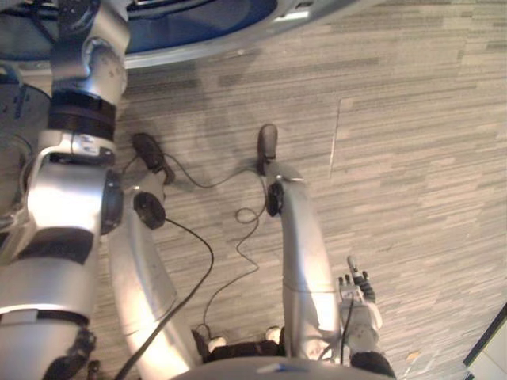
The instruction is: Pick up the laundry basket with both hands and put the clothes into the washing machine.
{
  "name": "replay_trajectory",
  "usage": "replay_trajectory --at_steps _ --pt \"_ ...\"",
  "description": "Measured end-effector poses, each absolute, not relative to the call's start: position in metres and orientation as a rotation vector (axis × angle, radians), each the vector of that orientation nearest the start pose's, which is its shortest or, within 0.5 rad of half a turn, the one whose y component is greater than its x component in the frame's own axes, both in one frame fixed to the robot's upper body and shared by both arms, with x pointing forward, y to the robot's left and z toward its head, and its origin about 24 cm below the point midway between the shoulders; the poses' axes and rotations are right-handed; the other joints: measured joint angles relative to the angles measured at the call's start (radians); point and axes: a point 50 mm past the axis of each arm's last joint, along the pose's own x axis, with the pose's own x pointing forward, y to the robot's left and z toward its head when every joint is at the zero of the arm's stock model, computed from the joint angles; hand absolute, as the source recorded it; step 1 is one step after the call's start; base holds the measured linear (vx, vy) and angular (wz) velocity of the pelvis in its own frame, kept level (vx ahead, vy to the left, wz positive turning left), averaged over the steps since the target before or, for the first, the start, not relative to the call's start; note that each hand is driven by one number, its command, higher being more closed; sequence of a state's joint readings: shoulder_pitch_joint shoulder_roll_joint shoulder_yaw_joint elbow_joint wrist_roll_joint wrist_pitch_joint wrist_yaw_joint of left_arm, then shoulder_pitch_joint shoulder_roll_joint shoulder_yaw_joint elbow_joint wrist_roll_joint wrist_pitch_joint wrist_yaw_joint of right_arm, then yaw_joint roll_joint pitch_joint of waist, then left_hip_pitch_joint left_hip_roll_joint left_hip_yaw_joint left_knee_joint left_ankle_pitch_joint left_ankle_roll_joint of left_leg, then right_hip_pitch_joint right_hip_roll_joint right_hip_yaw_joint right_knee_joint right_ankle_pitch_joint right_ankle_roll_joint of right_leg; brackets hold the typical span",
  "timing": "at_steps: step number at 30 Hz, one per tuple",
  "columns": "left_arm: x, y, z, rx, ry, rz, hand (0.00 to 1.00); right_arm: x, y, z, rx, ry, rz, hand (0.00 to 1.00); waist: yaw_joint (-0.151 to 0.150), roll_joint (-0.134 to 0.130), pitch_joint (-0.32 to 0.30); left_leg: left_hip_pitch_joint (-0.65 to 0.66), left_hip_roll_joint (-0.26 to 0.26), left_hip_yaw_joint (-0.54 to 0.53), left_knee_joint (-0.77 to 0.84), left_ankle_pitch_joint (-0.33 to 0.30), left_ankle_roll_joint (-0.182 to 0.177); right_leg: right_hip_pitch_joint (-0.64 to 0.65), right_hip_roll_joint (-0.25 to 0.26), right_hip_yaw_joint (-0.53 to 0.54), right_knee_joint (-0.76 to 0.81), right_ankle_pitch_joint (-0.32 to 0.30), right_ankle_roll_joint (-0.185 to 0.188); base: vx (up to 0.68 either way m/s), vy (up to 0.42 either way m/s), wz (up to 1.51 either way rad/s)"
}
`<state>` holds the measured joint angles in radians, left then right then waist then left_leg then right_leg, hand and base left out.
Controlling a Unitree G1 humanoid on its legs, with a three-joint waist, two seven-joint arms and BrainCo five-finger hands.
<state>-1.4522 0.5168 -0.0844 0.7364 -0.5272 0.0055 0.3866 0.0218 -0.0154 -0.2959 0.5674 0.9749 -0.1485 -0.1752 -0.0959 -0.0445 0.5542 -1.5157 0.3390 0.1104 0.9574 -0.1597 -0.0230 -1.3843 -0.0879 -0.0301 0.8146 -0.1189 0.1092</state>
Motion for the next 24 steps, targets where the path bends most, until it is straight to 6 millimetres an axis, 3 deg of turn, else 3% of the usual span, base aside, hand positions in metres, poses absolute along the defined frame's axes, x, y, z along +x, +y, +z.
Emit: replay_trajectory --at_steps 4,6,7,8,9,11,13,17,22,24 --pt "0.361 0.178 0.416 0.136 -0.819 0.373 0.0 0.19 -0.23 -0.083 0.937 0.335 -0.764 0.0 -0.002 0.0 0.0 0.0 -0.002 -0.001 -0.022 0.006 -0.01 0.001 -0.009 -0.018 -0.013 0.003 -0.004 -0.06 -0.031 0.07" --pt "0.352 0.165 0.422 0.412 -0.9 0.477 0.0 0.191 -0.23 -0.083 0.925 0.328 -0.741 0.0 0.0 0.0 0.0 0.0 -0.002 -0.004 -0.029 0.009 -0.014 0.001 -0.011 -0.025 -0.013 0.003 -0.005 -0.05 -0.04 0.05" --pt "0.35 0.162 0.423 0.492 -0.92 0.505 0.0 0.191 -0.23 -0.083 0.922 0.326 -0.739 0.0 -0.001 0.0 0.0 0.0 -0.002 -0.004 -0.03 0.009 -0.014 0.002 -0.012 -0.027 -0.013 0.003 -0.005 -0.06 -0.048 0.04" --pt "0.345 0.152 0.424 0.676 -0.975 0.555 0.0 0.191 -0.23 -0.083 0.901 0.326 -0.714 0.0 0.001 0.0 0.0 -0.002 -0.002 -0.008 -0.031 0.01 -0.015 0.002 -0.012 -0.034 -0.013 0.005 -0.008 -0.04 -0.032 0.02" --pt "0.344 0.15 0.423 0.723 -0.987 0.571 0.0 0.191 -0.23 -0.084 0.898 0.327 -0.71 0.0 0.002 0.0 0.0 -0.002 -0.002 -0.009 -0.031 0.01 -0.015 0.002 -0.012 -0.035 -0.013 0.005 -0.008 -0.05 -0.038 -0.03" --pt "0.344 0.142 0.416 1.028 -1.047 0.655 0.0 0.191 -0.23 -0.085 0.899 0.324 -0.694 0.0 0.011 0.0 0.0 -0.003 -0.002 -0.022 -0.035 0.011 -0.017 0.007 -0.01 -0.045 -0.022 0.005 -0.008 -0.05 -0.032 -0.08" --pt "0.348 0.144 0.411 1.107 -1.013 0.67 0.0 0.193 -0.229 -0.083 0.889 0.318 -0.668 0.0 0.01 0.0 0.0 -0.003 -0.002 -0.027 -0.048 0.013 -0.02 0.012 -0.012 -0.06 -0.039 0.005 -0.008 -0.05 -0.028 -0.04" --pt "0.356 0.152 0.401 0.951 -0.914 0.661 0.0 0.194 -0.228 -0.083 0.915 0.313 -0.669 0.0 0.006 0.0 0.0 0.0 -0.002 -0.028 -0.079 0.02 -0.031 0.02 -0.012 -0.074 -0.061 0.005 -0.008 -0.05 -0.032 0.05" --pt "0.366 0.174 0.364 0.427 -0.755 0.579 0.0 0.197 -0.228 -0.08 0.917 0.299 -0.664 0.0 0.005 0.0 0.0 0.005 -0.001 -0.035 -0.09 0.031 -0.035 0.027 -0.015 -0.092 -0.06 0.007 -0.01 -0.04 -0.053 0.06" --pt "0.362 0.18 0.335 0.154 -0.732 0.539 0.0 0.199 -0.228 -0.077 0.91 0.29 -0.66 0.0 0.006 0.0 0.0 0.008 -0.002 -0.036 -0.091 0.031 -0.035 0.031 -0.016 -0.095 -0.057 0.007 -0.01 -0.03 -0.05 0.05"
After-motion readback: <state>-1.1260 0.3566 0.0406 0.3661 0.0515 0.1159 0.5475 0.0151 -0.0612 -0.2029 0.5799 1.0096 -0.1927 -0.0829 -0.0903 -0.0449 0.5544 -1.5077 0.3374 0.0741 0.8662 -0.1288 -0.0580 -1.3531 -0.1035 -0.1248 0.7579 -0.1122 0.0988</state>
